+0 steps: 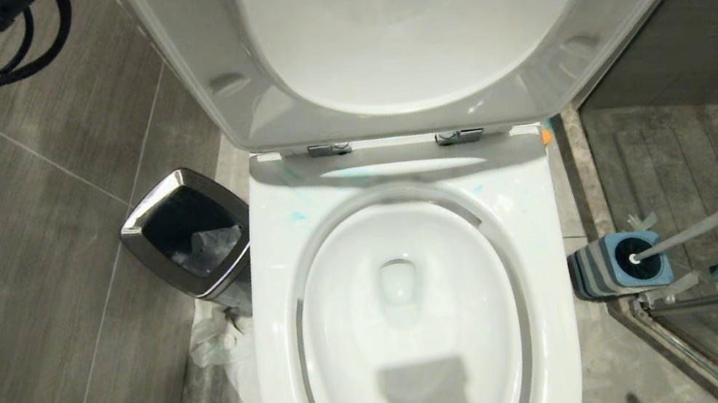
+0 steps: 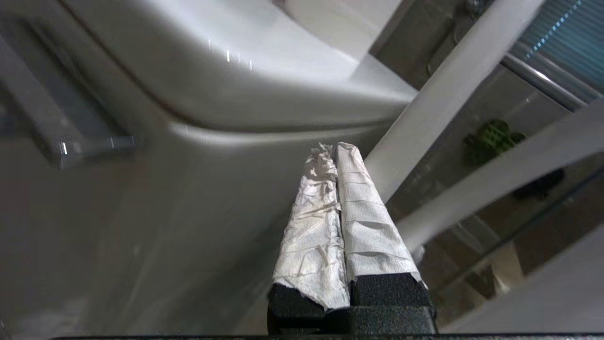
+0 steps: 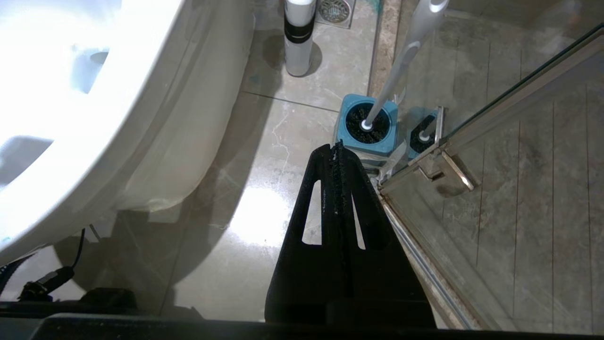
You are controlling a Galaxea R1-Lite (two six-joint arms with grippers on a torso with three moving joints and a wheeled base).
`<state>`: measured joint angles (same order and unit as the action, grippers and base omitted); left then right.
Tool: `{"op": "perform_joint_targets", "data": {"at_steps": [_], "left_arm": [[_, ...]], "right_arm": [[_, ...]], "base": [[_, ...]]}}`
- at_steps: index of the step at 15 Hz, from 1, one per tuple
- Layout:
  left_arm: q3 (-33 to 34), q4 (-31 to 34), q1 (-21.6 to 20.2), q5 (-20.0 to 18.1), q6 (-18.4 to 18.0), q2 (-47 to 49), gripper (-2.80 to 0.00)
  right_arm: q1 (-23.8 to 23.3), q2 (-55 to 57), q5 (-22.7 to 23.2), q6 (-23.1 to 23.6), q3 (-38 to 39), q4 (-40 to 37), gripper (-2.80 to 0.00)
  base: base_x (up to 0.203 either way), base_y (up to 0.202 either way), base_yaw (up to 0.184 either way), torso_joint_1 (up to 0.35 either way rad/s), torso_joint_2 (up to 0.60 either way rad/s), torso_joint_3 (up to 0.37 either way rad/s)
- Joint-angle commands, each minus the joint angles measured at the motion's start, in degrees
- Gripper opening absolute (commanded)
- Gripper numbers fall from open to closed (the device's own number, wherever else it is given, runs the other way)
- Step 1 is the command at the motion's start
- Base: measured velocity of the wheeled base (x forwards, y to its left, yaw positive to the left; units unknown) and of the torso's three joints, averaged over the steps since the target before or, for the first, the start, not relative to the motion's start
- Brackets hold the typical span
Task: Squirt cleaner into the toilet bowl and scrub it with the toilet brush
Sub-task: Close the toilet lid
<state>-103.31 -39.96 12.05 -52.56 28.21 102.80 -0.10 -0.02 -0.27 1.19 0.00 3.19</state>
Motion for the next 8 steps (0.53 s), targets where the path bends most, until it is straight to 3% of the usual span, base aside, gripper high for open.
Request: {"op": "perform_joint_targets", "data": {"at_steps": [1, 4, 6, 8], "left_arm": [[4.1, -0.2, -1.6, -3.6, 0.6, -2.3, -2.80], [11.1, -1.4, -4.2, -11.6, 1.0, -5.2, -2.80], [15.9, -5.6, -5.1, -15.4, 1.1, -6.3, -2.80], [20.5, -10.9, -5.7, -17.7, 4.8, -8.2, -2.80]], "right_arm": [[0.0, 0.1, 0.0, 0.0, 1.4, 0.1, -2.80], [0.0, 0.1, 0.0, 0.0, 1.4, 0.1, -2.80], [0.0, 0.0, 0.0, 0.0, 1.4, 0.1, -2.80], [0.0, 0.0, 0.0, 0.0, 1.5, 0.1, -2.80]], "base": [[0.000, 0.000, 0.000, 0.000, 0.00, 0.000], [0.000, 0.000, 0.000, 0.000, 0.00, 0.000], [0.000, 0.000, 0.000, 0.000, 0.00, 0.000], [0.000, 0.000, 0.000, 0.000, 0.00, 0.000]]}}
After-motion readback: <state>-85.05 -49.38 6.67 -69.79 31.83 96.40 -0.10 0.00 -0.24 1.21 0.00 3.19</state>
